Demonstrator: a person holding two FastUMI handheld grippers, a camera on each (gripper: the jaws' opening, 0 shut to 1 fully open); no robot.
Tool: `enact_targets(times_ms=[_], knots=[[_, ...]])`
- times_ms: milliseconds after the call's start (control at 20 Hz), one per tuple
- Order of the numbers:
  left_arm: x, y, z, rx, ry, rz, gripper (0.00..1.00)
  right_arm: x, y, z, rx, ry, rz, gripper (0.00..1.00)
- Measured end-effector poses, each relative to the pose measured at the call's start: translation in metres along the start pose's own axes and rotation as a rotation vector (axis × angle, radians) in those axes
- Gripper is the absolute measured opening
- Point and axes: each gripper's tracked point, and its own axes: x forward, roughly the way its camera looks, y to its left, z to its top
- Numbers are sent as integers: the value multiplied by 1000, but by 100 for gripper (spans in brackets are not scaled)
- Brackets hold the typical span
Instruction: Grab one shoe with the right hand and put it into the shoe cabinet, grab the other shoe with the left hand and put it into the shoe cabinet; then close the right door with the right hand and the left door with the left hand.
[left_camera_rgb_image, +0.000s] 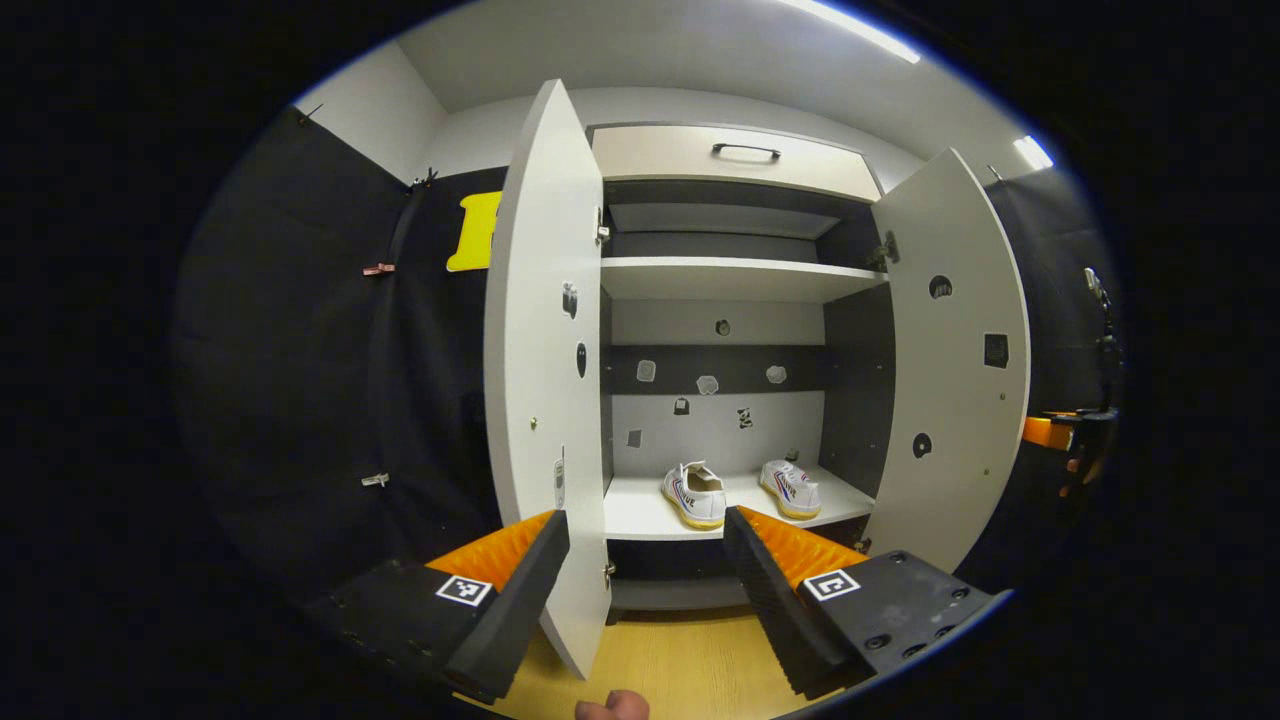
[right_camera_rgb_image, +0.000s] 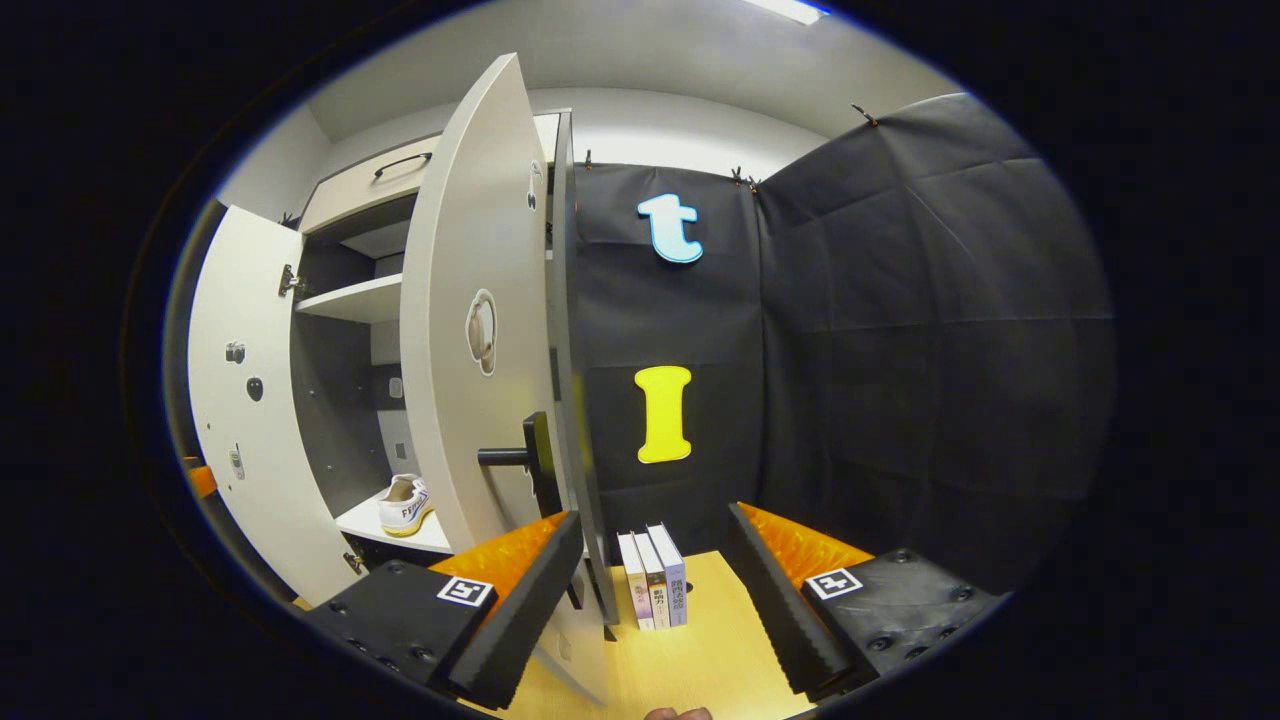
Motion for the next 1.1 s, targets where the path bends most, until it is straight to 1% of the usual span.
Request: enact_targets(times_ms=[100, 200, 400, 450, 600, 700, 800, 850, 900, 1100], knots=[[-3, 11, 2, 4, -7, 0, 97, -3, 13, -1, 0, -1, 7, 97], [-5, 21, 3, 16, -10, 2, 96, -6, 35, -3, 3, 3, 36, 97], [-10, 44, 2, 18, -4, 13, 97, -5, 95, -11, -9, 11, 123, 97], [-11, 51, 2, 18, -1, 21, 97, -4, 110, -13, -14, 18, 142, 98], [-14, 76, 0, 24, 6, 46, 97, -10, 160, -3, 6, -15, 216, 98], [-13, 95, -1, 42, 7, 74, 97, -18, 183, -7, -3, -10, 253, 98], [-9, 117, -5, 49, 19, 106, 97, -26, 195, -11, -19, 1, 275, 98], [-7, 127, -6, 48, 21, 116, 100, -30, 199, -13, -21, 4, 279, 98], [-4, 137, -7, 48, 26, 128, 97, -34, 201, -13, -17, 7, 283, 98], [13, 168, -13, 48, 26, 147, 97, -48, 200, -8, 8, 3, 272, 98]])
